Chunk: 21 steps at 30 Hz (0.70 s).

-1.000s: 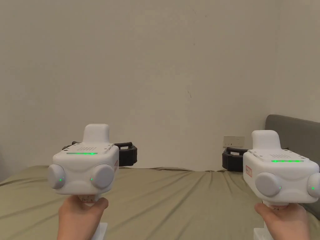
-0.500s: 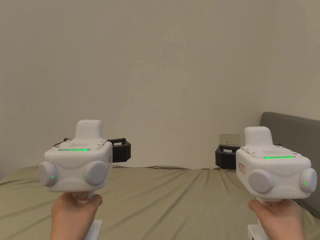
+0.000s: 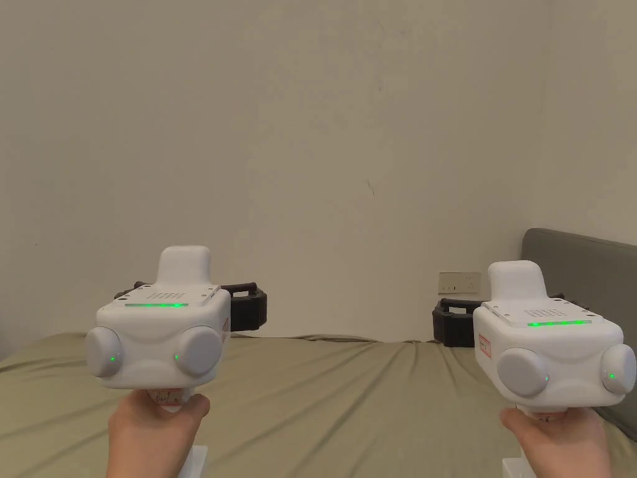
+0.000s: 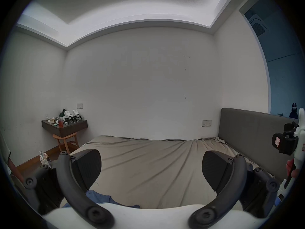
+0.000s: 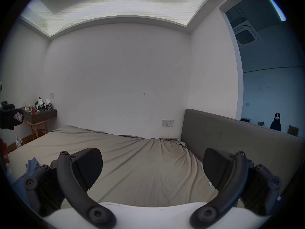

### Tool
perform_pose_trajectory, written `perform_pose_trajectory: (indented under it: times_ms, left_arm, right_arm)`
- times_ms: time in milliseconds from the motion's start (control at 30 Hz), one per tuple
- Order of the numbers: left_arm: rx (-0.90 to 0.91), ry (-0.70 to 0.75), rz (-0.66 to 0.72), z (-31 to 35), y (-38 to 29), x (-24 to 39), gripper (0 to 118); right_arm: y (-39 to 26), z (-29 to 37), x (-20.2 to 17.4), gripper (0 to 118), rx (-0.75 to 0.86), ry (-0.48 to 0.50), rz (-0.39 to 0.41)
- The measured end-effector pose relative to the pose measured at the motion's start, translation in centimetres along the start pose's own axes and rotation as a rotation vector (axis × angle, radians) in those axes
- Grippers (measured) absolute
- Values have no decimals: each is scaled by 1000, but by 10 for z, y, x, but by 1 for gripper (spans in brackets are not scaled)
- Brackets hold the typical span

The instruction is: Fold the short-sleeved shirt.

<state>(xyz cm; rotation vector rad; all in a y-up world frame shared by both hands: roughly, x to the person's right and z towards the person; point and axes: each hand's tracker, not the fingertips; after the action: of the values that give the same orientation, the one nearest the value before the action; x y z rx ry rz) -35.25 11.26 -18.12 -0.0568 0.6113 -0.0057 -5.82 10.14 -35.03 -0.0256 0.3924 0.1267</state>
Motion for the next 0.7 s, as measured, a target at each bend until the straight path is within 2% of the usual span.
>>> perform_pose_trajectory:
  times_ms: [400,500,700]
  left_arm:
    - [0,-19,2,4,-2,5,118]
    - [-10,-23,25,2,-2,3,118]
    - [9,-29,-19,3,-5,6,118]
  right_arm:
    - [1,0,6,118,-9,12,-36]
    - [-2,1,6,118,-14,11,-29]
    - [-2,5,5,118,9,2,1]
